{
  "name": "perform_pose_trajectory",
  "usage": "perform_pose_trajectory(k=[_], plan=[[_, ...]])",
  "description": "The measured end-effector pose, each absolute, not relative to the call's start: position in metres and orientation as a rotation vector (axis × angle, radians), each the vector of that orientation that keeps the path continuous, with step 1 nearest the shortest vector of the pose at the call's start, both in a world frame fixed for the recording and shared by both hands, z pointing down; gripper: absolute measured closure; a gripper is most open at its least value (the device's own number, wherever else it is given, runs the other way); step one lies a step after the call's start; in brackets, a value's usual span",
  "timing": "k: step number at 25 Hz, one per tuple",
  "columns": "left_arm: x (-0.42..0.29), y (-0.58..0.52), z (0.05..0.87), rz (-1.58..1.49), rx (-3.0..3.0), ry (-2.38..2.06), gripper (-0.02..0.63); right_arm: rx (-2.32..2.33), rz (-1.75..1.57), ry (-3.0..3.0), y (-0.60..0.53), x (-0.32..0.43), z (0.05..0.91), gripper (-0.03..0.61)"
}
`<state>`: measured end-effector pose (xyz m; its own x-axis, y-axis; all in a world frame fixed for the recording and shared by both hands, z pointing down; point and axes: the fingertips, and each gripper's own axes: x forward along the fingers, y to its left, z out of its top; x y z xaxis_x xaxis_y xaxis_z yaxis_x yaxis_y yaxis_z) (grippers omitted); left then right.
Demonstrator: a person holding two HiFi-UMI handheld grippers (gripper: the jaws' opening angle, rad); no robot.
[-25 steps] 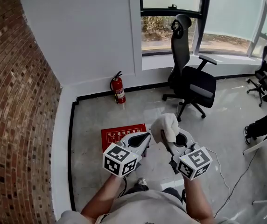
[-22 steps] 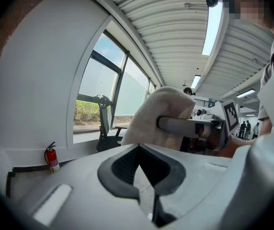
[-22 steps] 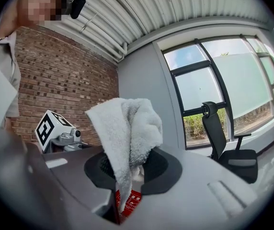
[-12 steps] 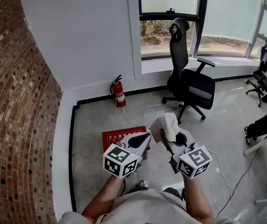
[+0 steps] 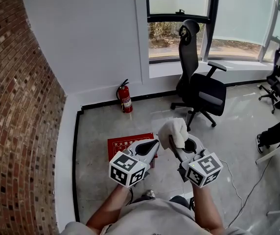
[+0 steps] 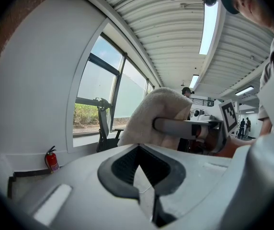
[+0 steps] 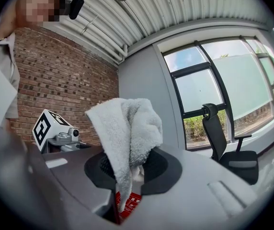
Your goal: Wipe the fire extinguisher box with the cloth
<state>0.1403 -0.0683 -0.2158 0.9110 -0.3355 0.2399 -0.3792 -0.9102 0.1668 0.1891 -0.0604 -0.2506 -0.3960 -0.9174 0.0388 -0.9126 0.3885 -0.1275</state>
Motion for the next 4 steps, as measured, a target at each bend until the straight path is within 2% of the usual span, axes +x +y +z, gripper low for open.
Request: perform_pose_trajectory(k=[4], plan=[[0.1454, -0.0707, -0.2189, 0.31, 2.879, -0.546, 0.614, -1.717, -0.195, 2.583, -0.0622, 0.1958, -0.2511, 0.485]])
